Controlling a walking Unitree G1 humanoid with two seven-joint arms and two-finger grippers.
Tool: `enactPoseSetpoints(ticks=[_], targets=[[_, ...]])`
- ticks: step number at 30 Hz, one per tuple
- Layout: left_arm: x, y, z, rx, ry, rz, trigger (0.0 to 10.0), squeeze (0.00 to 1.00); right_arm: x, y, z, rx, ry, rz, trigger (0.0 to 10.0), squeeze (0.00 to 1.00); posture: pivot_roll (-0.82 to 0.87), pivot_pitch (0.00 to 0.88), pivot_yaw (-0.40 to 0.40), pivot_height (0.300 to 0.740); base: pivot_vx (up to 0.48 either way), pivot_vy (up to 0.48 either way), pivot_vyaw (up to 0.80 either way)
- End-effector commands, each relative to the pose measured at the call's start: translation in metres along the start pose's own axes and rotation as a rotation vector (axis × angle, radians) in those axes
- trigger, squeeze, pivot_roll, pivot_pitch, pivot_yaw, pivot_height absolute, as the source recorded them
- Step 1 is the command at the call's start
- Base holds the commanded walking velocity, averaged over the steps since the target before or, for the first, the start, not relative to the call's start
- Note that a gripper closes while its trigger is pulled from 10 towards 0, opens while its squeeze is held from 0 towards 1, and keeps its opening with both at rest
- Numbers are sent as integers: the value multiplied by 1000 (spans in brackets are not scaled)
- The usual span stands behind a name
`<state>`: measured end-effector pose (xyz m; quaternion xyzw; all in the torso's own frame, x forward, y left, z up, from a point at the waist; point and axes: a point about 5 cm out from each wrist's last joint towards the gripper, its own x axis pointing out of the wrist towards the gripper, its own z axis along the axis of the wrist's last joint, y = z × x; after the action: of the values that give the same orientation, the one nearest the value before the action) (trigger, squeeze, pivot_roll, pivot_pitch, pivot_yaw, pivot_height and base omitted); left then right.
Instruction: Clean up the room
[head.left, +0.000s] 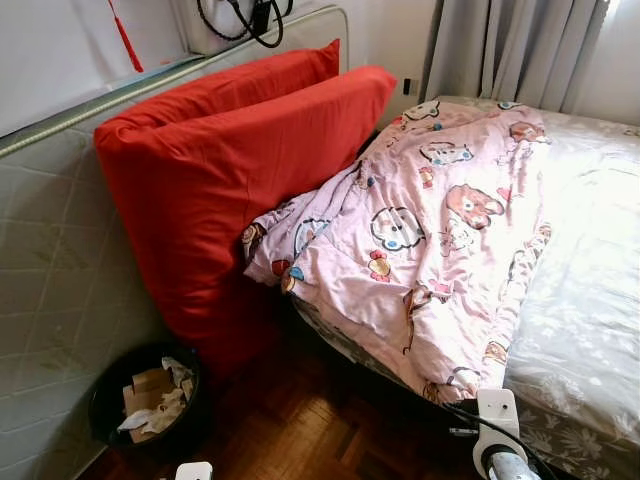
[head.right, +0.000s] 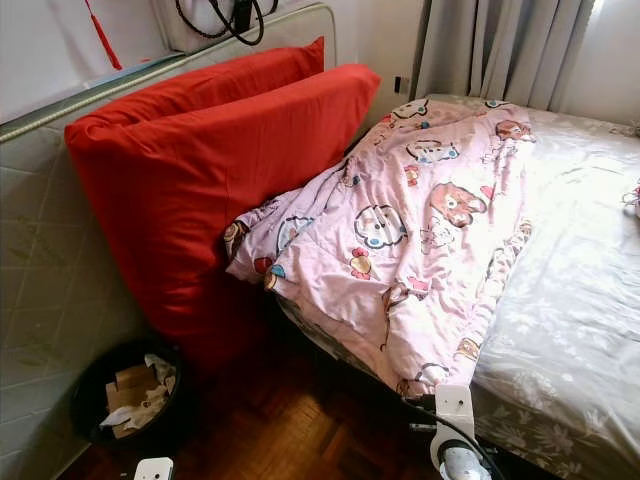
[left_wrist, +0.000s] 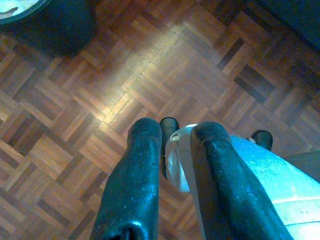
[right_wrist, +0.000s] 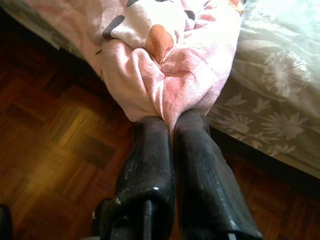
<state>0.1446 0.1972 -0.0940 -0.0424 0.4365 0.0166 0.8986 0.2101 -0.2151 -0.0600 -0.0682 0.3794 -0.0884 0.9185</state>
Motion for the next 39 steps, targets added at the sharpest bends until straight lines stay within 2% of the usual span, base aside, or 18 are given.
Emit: enactPoseSetpoints(ticks=[1,10,22,23,24,25,26,27,29,34,35,37,38,39], targets=[[-1,3,-5,15,28,4,10000,0,-2,2,-11,-14,52,10,10000,0,60,0,61,740,0,0,0],[-1,3,-4,16,27,1,10000,0,-3,5,-20,-27,108,42,10000,0,57,0,61,740,0,0,0],[-1,2,-4,17,29,-1,10000,0,-3,5,-20,-30,115,41,10000,0,57,0,61,740,0,0,0],[-1,2,-4,16,29,-1,10000,0,-3,5,-20,-30,117,41,10000,27,57,0,61,740,0,0,0],[-1,2,-4,16,29,-1,10000,0,-3,5,-20,-30,117,41,10000,306,57,0,61,740,0,0,0],[-1,2,-4,16,29,-2,10000,0,-3,5,-20,-30,117,41,10000,306,57,0,61,740,0,0,0],[-1,2,-4,16,29,-2,10000,0,-3,5,-20,-30,117,41,10000,373,57,0,61,740,0,0,0],[-1,2,-4,16,29,-1,10000,0,-3,5,-21,-34,119,39,10000,600,58,0,59,740,0,0,0],[-1,2,-4,16,29,-1,10000,0,-3,5,-21,-36,123,39,10000,671,58,0,59,740,0,0,0],[-1,2,-3,16,28,-1,10000,0,-3,5,-21,-39,125,38,10000,678,58,0,60,740,0,0,0],[-1,2,-3,16,27,-1,10000,0,-3,6,-20,-40,125,39,10000,776,57,0,61,740,0,0,0],[-1,2,-3,16,27,-1,10000,0,-3,6,-20,-40,125,39,10000,776,57,0,61,740,0,0,0],[-1,2,-3,17,27,-1,10000,0,-3,6,-20,-43,127,40,10000,878,59,0,60,740,0,0,0],[-1,2,-3,16,27,-1,10000,0,-3,6,-20,-44,128,39,10000,906,58,0,61,740,0,0,0]])
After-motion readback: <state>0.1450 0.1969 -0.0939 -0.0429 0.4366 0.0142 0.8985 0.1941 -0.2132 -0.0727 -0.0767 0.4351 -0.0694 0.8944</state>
